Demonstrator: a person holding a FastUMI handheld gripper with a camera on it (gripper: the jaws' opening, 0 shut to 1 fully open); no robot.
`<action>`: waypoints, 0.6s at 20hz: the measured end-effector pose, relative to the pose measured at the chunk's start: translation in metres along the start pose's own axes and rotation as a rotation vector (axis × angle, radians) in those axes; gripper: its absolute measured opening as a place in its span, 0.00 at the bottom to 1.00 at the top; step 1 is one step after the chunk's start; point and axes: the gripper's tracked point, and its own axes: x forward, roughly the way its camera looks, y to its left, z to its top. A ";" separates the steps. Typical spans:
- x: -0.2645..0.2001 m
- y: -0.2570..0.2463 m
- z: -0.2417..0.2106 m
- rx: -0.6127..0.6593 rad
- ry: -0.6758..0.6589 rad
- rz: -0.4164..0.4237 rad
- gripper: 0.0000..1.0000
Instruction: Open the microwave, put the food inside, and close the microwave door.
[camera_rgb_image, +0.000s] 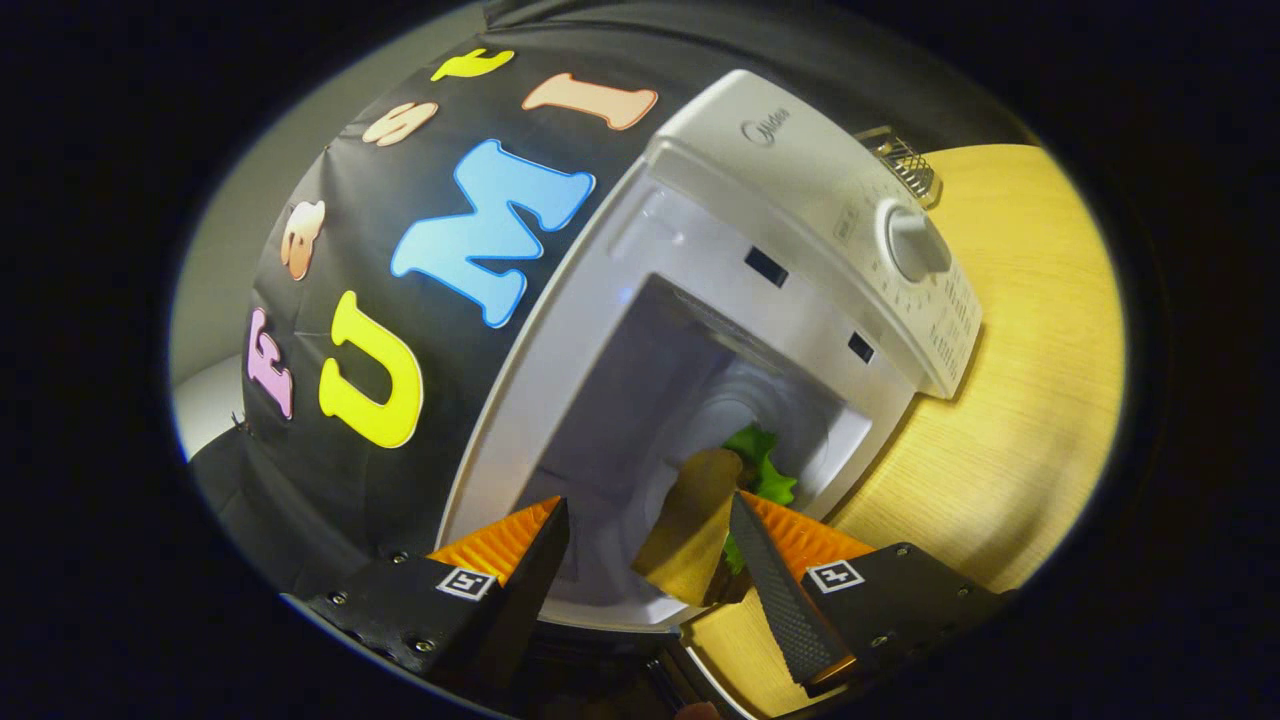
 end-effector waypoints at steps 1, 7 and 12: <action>-0.009 0.007 0.005 -0.014 0.000 0.012 0.97; -0.077 0.048 0.027 -0.112 0.004 0.084 0.97; -0.129 0.073 0.017 -0.186 0.041 0.139 0.97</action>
